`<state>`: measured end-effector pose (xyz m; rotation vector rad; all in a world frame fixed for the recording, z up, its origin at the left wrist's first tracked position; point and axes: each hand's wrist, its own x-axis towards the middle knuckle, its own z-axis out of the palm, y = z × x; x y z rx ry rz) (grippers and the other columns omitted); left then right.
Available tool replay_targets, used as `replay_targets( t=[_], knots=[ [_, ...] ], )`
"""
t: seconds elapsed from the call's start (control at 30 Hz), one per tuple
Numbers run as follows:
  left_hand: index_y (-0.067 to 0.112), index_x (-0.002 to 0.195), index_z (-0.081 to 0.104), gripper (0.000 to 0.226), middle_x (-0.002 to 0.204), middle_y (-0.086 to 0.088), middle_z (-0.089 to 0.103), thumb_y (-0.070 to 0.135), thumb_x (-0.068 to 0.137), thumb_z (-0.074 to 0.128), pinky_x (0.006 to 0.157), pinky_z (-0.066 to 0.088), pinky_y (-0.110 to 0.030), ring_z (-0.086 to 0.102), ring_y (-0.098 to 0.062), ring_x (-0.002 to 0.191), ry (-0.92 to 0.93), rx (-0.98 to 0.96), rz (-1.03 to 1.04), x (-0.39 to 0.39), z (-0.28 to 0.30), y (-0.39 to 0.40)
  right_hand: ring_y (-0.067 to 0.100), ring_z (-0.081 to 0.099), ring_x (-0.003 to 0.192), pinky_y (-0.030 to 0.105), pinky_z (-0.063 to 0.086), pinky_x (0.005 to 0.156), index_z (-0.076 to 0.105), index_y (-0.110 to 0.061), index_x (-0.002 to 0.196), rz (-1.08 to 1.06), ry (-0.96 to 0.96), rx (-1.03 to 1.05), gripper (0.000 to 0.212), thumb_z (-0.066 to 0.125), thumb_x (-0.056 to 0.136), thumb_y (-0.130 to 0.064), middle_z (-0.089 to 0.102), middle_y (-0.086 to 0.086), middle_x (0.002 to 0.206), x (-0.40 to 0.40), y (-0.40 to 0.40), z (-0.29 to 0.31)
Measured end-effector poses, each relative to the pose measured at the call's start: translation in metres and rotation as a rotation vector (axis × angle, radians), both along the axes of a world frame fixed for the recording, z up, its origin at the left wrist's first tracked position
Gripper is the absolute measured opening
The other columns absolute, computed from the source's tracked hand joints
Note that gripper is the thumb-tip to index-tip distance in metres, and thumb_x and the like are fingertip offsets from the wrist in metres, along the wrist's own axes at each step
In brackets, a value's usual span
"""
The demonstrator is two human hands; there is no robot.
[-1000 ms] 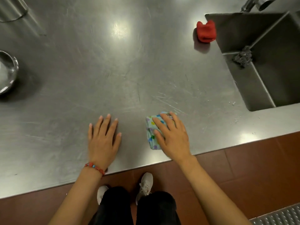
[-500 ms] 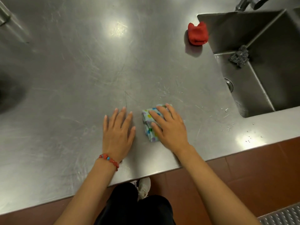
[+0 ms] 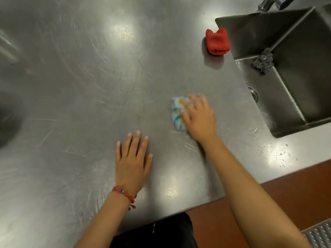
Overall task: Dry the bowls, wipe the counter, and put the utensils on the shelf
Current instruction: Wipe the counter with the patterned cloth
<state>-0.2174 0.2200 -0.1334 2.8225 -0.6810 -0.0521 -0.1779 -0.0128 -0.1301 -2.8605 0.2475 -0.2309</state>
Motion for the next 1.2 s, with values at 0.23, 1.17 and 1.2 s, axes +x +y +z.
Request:
replay_targets(
  t=[0.23, 1.17, 1.2],
  knots=[
    [0.008, 0.124, 0.053, 0.047, 0.134, -0.018, 0.051, 0.032, 0.087, 0.036, 0.101, 0.03, -0.058, 0.045, -0.038, 0.125, 0.005, 0.0, 0.012, 0.0, 0.0, 0.0, 0.035, 0.03, 0.135, 0.044, 0.031, 0.105, 0.052, -0.022, 0.128, -0.155, -0.003, 0.045, 0.038, 0.044, 0.093, -0.034, 0.046, 0.01, 0.139, 0.033, 0.018, 0.002],
    [0.006, 0.123, 0.055, 0.048, 0.133, -0.02, 0.051, 0.032, 0.087, 0.036, 0.1, 0.03, -0.061, 0.044, -0.04, 0.124, 0.048, -0.022, -0.037, -0.007, 0.006, -0.061, 0.034, 0.026, 0.136, 0.042, 0.024, 0.109, 0.047, -0.022, 0.132, -0.354, 0.062, 0.069, 0.041, 0.041, 0.094, -0.034, 0.042, 0.008, 0.144, -0.051, -0.064, 0.003],
    [0.005, 0.122, 0.056, 0.049, 0.133, -0.021, 0.051, 0.032, 0.086, 0.035, 0.1, 0.03, -0.062, 0.045, -0.041, 0.124, 0.05, -0.021, -0.037, -0.007, 0.008, -0.062, 0.037, 0.03, 0.134, 0.043, 0.027, 0.108, 0.05, -0.021, 0.13, -0.285, 0.045, 0.071, 0.04, 0.043, 0.093, -0.034, 0.045, 0.009, 0.141, -0.062, -0.045, 0.004]
  ],
)
